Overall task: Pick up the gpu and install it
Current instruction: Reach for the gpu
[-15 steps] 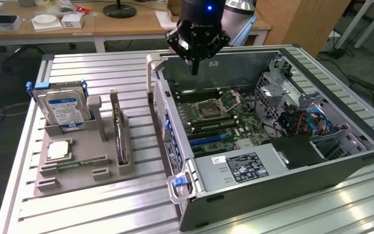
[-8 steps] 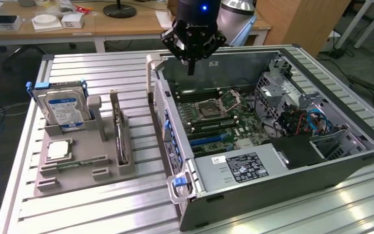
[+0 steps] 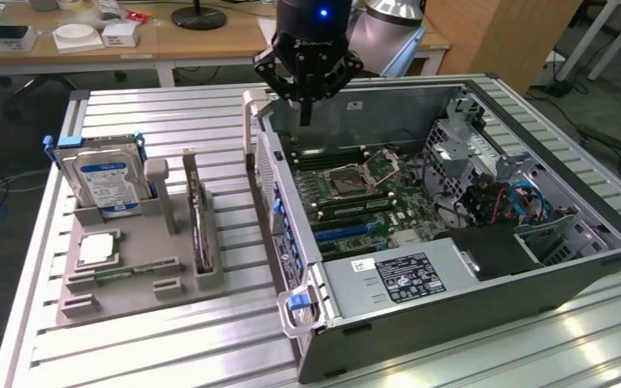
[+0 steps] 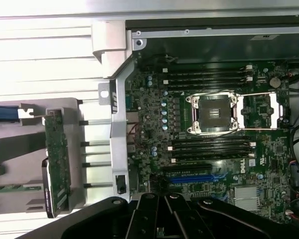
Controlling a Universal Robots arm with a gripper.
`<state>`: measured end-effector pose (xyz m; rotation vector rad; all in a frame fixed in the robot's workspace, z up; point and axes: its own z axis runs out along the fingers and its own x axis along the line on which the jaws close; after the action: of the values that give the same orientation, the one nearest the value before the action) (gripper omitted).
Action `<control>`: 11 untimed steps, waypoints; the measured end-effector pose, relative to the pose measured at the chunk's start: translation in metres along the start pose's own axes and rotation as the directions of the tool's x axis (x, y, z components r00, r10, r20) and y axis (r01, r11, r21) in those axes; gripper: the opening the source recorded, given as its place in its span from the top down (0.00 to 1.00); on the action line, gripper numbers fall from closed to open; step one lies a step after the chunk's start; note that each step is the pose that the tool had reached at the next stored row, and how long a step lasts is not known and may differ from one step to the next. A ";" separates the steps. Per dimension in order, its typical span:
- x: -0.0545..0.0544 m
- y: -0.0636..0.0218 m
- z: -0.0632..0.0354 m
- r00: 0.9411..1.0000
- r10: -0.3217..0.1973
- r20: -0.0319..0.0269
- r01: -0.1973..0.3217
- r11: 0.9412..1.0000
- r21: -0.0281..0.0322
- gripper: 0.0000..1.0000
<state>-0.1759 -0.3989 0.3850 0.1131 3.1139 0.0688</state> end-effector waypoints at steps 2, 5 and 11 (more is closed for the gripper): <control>0.005 -0.0003 -0.0001 1.000 0.000 0.000 0.000 1.000 0.000 0.90; 0.010 -0.0007 -0.0002 1.000 0.000 0.000 0.000 1.000 0.000 0.90; 0.020 -0.0014 -0.0005 1.000 0.000 0.000 0.000 1.000 0.000 0.90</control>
<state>-0.1960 -0.3988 0.3850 0.1131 3.1139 0.0689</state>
